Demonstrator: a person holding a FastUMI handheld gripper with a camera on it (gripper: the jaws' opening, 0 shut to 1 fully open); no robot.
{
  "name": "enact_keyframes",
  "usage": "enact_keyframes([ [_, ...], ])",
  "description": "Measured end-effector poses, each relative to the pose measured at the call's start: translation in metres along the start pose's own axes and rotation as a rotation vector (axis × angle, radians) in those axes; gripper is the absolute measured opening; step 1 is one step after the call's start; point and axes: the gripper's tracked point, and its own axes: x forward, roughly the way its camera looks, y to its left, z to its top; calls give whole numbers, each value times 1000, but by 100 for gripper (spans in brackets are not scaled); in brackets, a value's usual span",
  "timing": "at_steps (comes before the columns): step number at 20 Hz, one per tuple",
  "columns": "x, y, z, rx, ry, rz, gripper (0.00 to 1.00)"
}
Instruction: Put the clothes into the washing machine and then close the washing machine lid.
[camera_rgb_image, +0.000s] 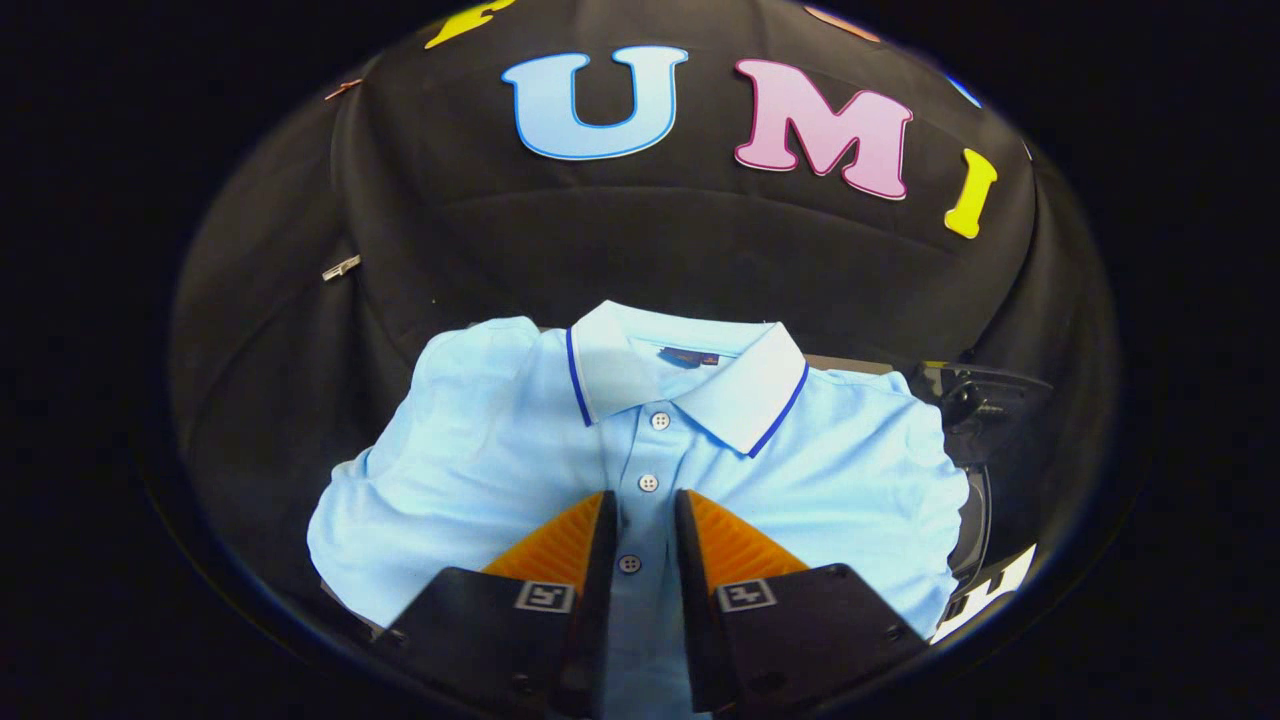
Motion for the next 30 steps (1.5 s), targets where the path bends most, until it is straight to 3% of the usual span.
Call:
enact_keyframes([
  [5, 2, -1, 5, -12, 13, -29, 12],
  [9, -9, 5, 8, -58, -2, -72, 12],
  [10, -6, 1, 10, -61, -8, -79, 5],
  [15, -24, 3, 26, -150, -119, -90, 5],
  [21, -46, -7, 38, -38, -126, 1, 5],
  [30, -72, -56, 48, -25, -164, -19, 5],
])
